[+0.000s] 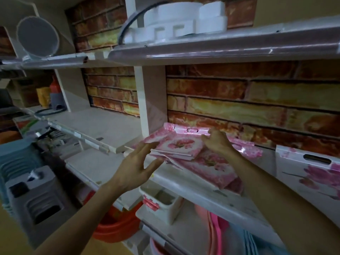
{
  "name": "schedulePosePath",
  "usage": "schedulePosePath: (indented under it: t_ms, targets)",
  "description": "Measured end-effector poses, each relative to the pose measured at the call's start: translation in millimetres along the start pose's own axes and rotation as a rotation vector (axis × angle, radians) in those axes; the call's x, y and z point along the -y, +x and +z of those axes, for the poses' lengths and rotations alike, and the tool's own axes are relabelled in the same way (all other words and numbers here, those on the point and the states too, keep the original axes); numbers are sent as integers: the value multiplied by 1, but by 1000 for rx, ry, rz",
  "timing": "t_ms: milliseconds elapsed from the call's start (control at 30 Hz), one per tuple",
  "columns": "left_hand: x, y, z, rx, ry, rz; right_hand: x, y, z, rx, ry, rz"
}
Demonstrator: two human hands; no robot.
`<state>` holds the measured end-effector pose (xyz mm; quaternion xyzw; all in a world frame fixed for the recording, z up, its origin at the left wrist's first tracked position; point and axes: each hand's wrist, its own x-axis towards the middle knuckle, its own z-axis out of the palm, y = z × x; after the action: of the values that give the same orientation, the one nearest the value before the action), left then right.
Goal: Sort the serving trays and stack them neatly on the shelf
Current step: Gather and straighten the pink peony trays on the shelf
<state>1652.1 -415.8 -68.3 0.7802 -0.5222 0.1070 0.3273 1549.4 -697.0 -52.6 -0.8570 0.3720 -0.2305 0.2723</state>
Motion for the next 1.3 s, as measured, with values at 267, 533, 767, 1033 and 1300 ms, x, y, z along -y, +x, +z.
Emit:
schedulePosePath:
  t_ms: [267, 533, 767, 1033, 1300]
  targets:
    - [58, 55, 16, 32, -141, 138, -6, 40, 53, 141, 24, 250]
    - [121, 124, 16, 122, -292, 280, 0, 58, 85, 71, 265, 437]
    - [171, 178, 22, 168, -482, 137, 30, 51, 81, -127, 298, 397]
    - [204, 219, 45, 319, -533, -176, 44, 47, 65, -340, 283, 327]
    - [191, 230, 44, 378, -969, -308, 52, 48, 65, -421, 297, 228]
